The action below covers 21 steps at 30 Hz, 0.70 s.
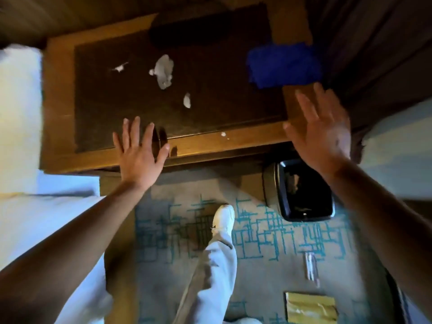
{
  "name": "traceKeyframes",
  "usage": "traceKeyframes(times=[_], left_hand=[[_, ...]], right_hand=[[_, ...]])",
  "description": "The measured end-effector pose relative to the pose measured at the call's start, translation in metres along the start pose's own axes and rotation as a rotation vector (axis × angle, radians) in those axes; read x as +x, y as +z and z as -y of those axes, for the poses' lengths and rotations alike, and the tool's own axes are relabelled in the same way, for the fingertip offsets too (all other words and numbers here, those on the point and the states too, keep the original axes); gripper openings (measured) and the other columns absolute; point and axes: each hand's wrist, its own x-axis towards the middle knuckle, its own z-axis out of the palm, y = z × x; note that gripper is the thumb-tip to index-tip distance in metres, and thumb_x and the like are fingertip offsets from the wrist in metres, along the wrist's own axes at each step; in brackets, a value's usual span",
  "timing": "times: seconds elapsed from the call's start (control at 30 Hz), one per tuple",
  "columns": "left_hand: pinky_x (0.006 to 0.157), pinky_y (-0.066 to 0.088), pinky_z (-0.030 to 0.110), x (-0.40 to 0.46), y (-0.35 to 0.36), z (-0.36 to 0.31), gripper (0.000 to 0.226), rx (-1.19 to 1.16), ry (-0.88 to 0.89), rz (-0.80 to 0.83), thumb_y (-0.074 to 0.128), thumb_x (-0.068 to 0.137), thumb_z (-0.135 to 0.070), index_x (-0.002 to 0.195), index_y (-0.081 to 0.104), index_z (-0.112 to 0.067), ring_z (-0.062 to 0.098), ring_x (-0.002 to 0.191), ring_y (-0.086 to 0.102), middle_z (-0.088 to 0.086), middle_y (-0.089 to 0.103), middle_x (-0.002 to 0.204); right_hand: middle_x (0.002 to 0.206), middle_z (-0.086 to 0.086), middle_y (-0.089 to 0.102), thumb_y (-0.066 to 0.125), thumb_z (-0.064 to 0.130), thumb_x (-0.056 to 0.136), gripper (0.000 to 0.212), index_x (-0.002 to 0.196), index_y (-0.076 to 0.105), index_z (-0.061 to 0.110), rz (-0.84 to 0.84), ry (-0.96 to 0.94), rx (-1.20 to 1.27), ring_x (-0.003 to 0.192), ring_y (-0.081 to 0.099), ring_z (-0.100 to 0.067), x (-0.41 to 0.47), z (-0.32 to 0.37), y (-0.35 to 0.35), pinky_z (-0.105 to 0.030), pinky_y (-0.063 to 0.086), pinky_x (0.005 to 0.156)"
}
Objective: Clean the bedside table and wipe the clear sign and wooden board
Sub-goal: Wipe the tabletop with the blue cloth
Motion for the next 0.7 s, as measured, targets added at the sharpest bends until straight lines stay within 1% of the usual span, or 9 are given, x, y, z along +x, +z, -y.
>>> traceKeyframes(times=[0.1,0.13,0.23,0.33,0.47,0.53,0.6,0.7], left_hand=[[0.122,0.009,0.064,0.015,0.013,0.024,0.068,0.002,-0.100,0.031,0.033,0.099,-0.063,0.151,0.038,-0.020,0.036,0.155,0.011,0.013,0.021,0.166],[0.122,0.010,0.065,0.015,0.017,0.028,0.069,-0.010,-0.117,0.042,0.031,0.098,-0.063,0.152,0.037,-0.020,0.037,0.155,0.013,0.014,0.022,0.165],[0.122,0.008,0.064,0.015,0.027,0.036,0.069,-0.075,-0.135,0.072,0.028,0.099,-0.061,0.155,0.031,-0.021,0.038,0.155,0.011,0.015,0.019,0.167],[0.121,0.008,0.066,0.015,0.034,0.033,0.067,-0.087,-0.139,0.050,0.031,0.101,-0.057,0.156,0.031,-0.019,0.039,0.155,0.010,0.016,0.016,0.168],[0.120,0.008,0.068,0.014,0.036,0.034,0.067,-0.092,-0.122,0.036,0.032,0.101,-0.055,0.156,0.031,-0.017,0.041,0.155,0.011,0.018,0.016,0.167],[0.120,0.008,0.068,0.016,0.036,0.034,0.067,-0.088,-0.129,0.045,0.031,0.101,-0.055,0.157,0.029,-0.018,0.041,0.155,0.011,0.018,0.016,0.167],[0.120,0.008,0.068,0.017,0.037,0.034,0.067,-0.079,-0.136,0.060,0.031,0.101,-0.055,0.157,0.029,-0.019,0.041,0.155,0.012,0.017,0.015,0.168],[0.119,0.009,0.069,0.017,0.036,0.034,0.067,-0.084,-0.138,0.086,0.029,0.100,-0.056,0.157,0.029,-0.019,0.042,0.155,0.012,0.018,0.015,0.168]], right_hand=[[0.168,-0.010,0.013,0.036,0.060,0.099,0.067,0.158,0.017,0.034,0.067,0.064,-0.090,0.153,0.015,-0.038,0.056,0.010,0.019,-0.056,0.025,0.118],[0.168,-0.009,0.013,0.036,0.060,0.099,0.067,0.158,0.016,0.034,0.074,0.085,-0.109,0.153,0.015,-0.038,0.066,0.012,0.023,-0.056,0.024,0.118],[0.168,-0.012,0.016,0.038,0.058,0.099,0.066,0.157,0.021,0.033,0.085,0.104,-0.093,0.152,0.016,-0.040,0.093,0.017,0.037,-0.057,0.023,0.119],[0.166,-0.014,0.020,0.039,0.059,0.098,0.066,0.157,0.024,0.033,0.109,0.125,-0.116,0.150,0.020,-0.043,0.110,0.022,0.046,-0.060,0.025,0.116],[0.160,-0.014,0.034,0.048,0.056,0.095,0.060,0.149,0.040,0.033,0.090,0.199,-0.138,0.146,0.029,-0.041,0.120,0.039,0.053,-0.060,0.029,0.112],[0.153,-0.015,0.042,0.051,0.049,0.092,0.053,0.142,0.048,0.030,0.059,0.203,-0.121,0.139,0.038,-0.040,0.122,0.048,0.051,-0.057,0.035,0.106],[0.145,-0.014,0.047,0.054,0.038,0.089,0.047,0.134,0.054,0.028,0.055,0.193,-0.120,0.132,0.044,-0.040,0.121,0.056,0.049,-0.053,0.038,0.099],[0.138,-0.014,0.050,0.059,0.026,0.083,0.042,0.125,0.060,0.026,0.082,0.206,-0.067,0.128,0.045,-0.040,0.119,0.068,0.049,-0.052,0.039,0.097]])
